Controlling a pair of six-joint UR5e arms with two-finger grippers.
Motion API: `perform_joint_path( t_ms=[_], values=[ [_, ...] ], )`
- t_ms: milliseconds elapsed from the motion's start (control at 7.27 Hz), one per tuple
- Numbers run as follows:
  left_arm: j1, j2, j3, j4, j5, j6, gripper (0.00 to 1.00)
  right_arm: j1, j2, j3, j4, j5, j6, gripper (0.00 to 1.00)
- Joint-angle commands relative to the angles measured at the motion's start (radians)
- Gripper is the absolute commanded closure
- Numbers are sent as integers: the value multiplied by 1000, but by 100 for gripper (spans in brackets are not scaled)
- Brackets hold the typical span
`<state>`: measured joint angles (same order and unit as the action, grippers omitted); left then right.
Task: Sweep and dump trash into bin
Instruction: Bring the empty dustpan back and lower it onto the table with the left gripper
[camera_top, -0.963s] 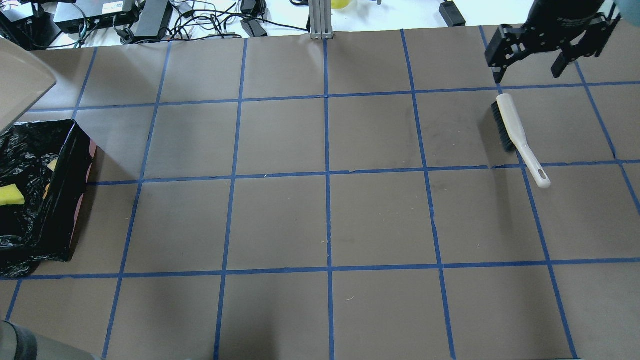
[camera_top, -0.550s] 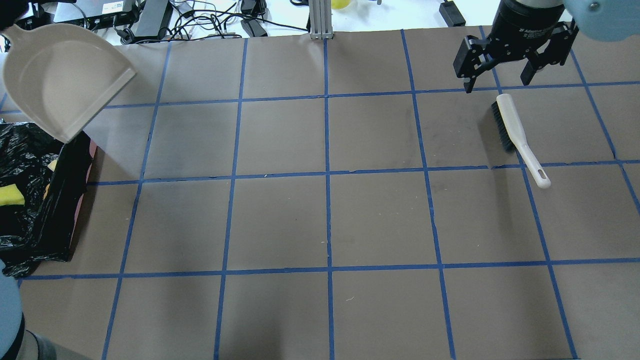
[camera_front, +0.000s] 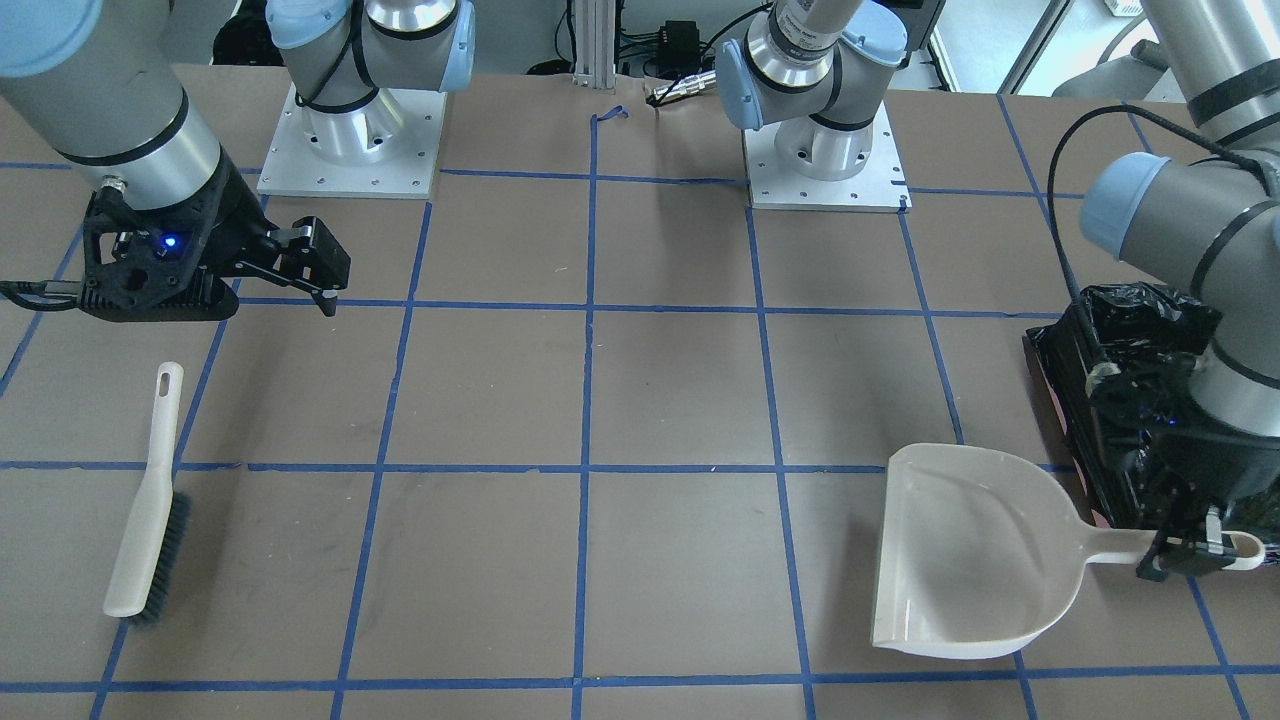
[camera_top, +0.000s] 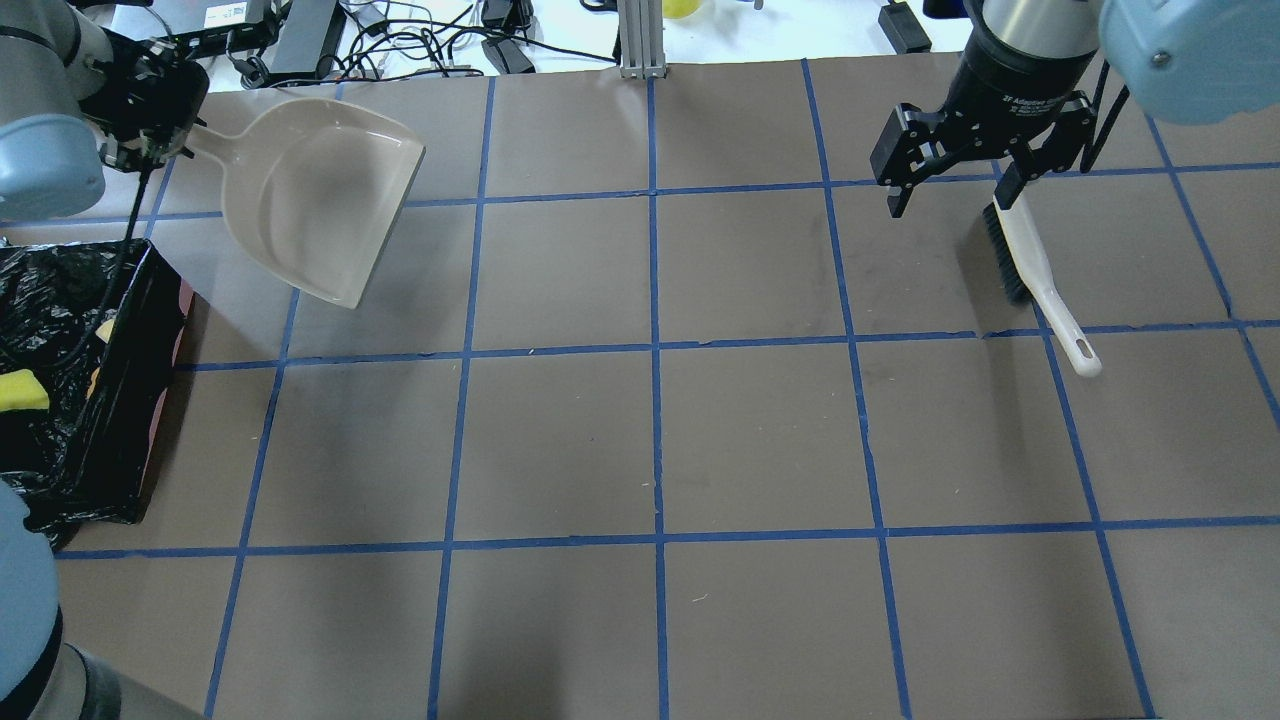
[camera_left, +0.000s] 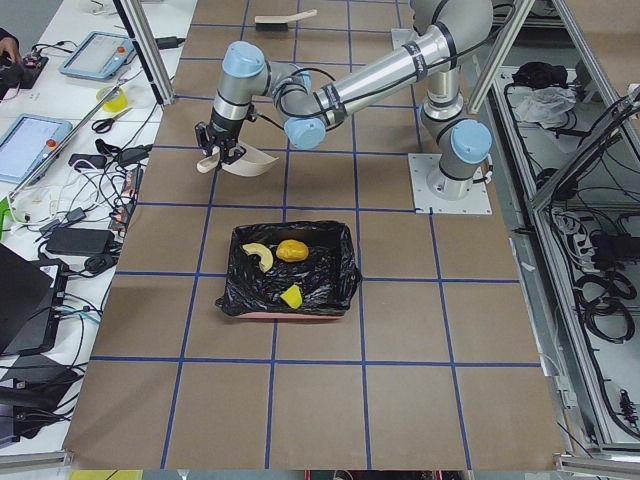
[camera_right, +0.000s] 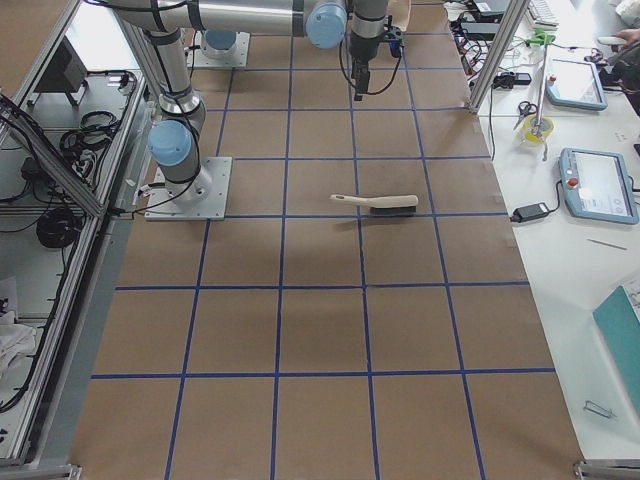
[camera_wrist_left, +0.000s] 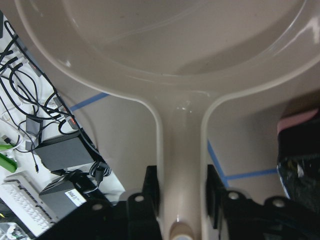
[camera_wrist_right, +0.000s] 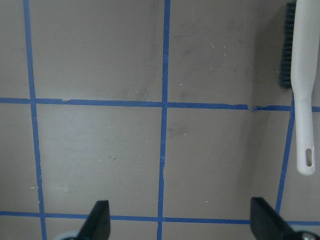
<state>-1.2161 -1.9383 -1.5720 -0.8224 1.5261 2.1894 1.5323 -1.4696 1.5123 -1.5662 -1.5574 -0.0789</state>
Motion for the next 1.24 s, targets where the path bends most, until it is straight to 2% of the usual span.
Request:
perform_joint_path(
  t_ms=[0, 275, 688, 1101],
  values=[
    [-45, -54, -22, -7, -26, -293, 100, 0, -12, 8, 2, 2, 2, 0],
    [-133, -108, -23, 3, -17, -513, 100, 0, -14, 9, 0, 0, 2, 0],
    [-143, -188, -23, 6, -21, -527, 100, -1, -14, 11, 0, 0, 2, 0],
    [-158, -189, -25, -15, -18, -469, 100, -1, -12, 12, -5, 0, 2, 0]
  ],
)
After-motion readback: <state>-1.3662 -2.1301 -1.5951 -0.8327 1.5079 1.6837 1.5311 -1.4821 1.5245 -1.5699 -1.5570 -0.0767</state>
